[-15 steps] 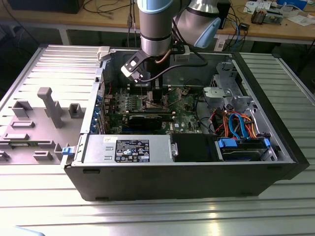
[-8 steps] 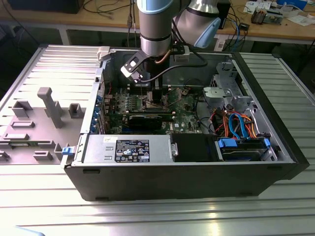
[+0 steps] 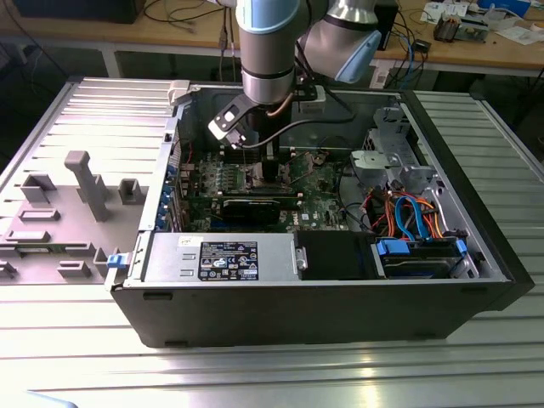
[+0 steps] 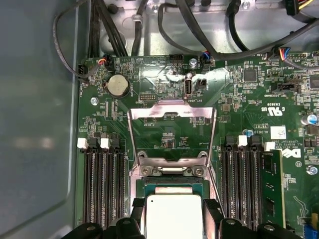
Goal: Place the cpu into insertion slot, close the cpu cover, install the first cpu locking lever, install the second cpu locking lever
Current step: 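Place the cpu into insertion slot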
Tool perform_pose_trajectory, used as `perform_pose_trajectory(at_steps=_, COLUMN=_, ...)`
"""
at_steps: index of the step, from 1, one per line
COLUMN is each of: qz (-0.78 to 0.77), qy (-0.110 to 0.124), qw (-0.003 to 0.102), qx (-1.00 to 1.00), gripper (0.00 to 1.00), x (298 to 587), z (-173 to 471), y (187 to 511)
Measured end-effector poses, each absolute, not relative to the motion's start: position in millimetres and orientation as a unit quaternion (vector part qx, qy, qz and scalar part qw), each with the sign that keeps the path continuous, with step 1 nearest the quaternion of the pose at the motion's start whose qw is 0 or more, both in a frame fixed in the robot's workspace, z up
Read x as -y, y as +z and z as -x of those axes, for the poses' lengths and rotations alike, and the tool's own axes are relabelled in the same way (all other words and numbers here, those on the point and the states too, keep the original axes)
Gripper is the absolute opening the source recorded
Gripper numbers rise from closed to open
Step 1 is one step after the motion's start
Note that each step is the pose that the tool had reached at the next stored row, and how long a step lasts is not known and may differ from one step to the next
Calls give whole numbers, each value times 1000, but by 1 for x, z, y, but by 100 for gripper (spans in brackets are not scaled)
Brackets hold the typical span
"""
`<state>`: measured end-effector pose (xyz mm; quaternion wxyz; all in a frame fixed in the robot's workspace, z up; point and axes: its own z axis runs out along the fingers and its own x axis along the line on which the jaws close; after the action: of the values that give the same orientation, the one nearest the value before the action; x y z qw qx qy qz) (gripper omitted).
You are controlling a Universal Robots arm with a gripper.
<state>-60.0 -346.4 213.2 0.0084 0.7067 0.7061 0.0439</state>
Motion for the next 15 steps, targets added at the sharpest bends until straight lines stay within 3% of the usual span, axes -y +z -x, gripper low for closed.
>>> perform_pose_trajectory(at_steps=15, qz=-710, qy=43, qw=9, qx=-702, gripper=55, x=347, z=61, y=197)
